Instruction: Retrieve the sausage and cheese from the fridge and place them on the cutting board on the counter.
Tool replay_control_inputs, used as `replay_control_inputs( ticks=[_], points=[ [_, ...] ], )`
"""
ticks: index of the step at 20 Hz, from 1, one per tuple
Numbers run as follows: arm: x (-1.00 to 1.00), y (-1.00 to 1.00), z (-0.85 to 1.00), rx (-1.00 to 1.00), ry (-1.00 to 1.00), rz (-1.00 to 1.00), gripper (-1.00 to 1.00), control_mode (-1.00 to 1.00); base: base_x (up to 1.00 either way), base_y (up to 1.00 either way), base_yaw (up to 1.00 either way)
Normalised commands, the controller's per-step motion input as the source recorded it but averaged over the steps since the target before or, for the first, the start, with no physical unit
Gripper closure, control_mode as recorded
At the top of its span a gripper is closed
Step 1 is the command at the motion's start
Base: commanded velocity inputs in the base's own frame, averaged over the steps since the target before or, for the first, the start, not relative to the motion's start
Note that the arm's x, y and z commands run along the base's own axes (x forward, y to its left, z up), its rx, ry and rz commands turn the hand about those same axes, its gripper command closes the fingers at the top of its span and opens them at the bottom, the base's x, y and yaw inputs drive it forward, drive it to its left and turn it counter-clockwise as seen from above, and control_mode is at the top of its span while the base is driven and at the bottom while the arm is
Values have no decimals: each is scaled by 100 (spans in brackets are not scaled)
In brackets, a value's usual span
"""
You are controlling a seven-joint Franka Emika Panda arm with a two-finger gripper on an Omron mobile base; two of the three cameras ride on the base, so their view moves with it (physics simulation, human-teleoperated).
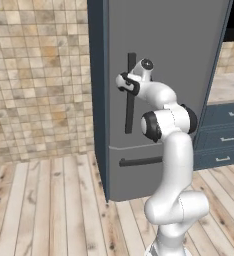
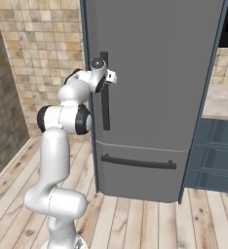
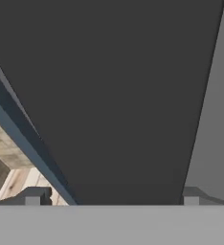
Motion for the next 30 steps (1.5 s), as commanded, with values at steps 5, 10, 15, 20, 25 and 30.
replay_control_inputs(
  ticks=[5,10,15,20,25,30],
  points=[
    [37,0,-8,0,0,0,-100,-100,0,0,0],
    [22,0,-10,0,0,0,-100,-100,0,0,0],
    [23,0,-5,0,-4,0,100,-100,0,0,0],
    [32,0,0,0,-4,0,100,-100,0,0,0],
    [15,0,6,0,0,0,100,-100,0,0,0],
    [-50,-22,13,0,0,0,100,-100,0,0,0]
  ],
)
